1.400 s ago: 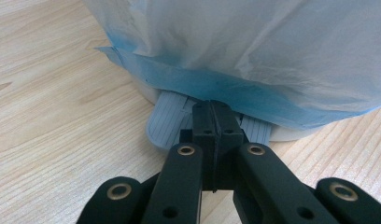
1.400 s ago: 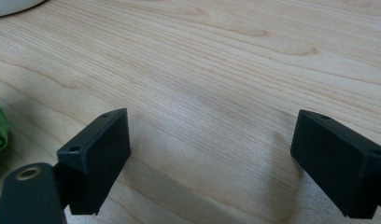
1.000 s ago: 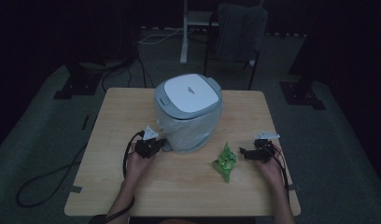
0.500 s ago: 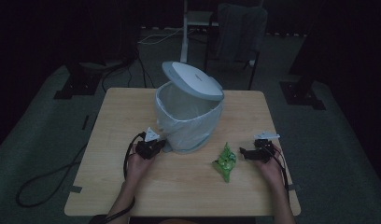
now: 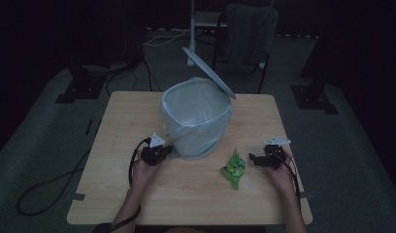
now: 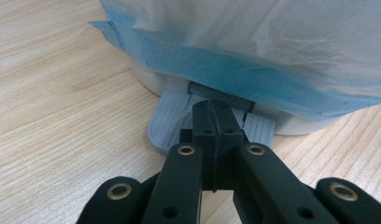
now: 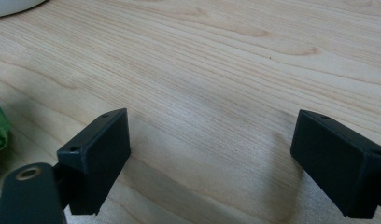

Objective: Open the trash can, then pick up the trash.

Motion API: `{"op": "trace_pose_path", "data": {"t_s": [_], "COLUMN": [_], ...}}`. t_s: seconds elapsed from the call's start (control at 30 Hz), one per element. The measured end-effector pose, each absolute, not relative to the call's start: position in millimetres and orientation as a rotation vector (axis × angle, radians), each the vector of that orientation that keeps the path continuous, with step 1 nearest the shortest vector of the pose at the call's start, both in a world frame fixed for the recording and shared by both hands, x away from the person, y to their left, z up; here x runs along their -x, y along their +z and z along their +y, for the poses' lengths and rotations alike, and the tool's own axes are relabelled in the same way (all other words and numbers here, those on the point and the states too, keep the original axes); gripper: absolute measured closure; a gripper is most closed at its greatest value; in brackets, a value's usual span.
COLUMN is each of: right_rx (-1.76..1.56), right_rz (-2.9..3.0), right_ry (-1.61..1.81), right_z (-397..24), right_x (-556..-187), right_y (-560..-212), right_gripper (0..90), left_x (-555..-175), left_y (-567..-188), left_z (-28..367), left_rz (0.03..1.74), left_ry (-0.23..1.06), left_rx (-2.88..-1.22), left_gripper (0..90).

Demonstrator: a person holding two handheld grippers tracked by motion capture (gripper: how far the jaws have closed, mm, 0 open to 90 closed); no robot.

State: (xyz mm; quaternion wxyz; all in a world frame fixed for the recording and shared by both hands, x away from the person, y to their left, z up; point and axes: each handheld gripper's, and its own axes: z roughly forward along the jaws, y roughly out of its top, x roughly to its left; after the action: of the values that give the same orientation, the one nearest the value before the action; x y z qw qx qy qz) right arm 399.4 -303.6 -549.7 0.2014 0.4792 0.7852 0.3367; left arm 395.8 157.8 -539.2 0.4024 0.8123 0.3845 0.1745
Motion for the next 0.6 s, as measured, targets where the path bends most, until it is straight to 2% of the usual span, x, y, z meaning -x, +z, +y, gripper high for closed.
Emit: {"op": "trace_pose_path", "data": {"t_s": [0.5,0.6], "right_rx": [-1.338,-1.341], "right_rz": [2.193,2.18], "right_ry": [0.94,0.945], "right_z": [-303.6,-304.0], "right_x": [-399.2,-396.2], "right_y": [-549.6,-549.3], "right_gripper": [11.3,16.8], "left_x": [-395.2,-395.3], "left_y": [-539.7,-539.8], "left_z": [157.9,158.1], "left_rz": [0.97,0.969], "left_ry": [0.446,0.444], "left_rx": [-2.047,-2.045], "left_gripper": [90.0,90.0]}}
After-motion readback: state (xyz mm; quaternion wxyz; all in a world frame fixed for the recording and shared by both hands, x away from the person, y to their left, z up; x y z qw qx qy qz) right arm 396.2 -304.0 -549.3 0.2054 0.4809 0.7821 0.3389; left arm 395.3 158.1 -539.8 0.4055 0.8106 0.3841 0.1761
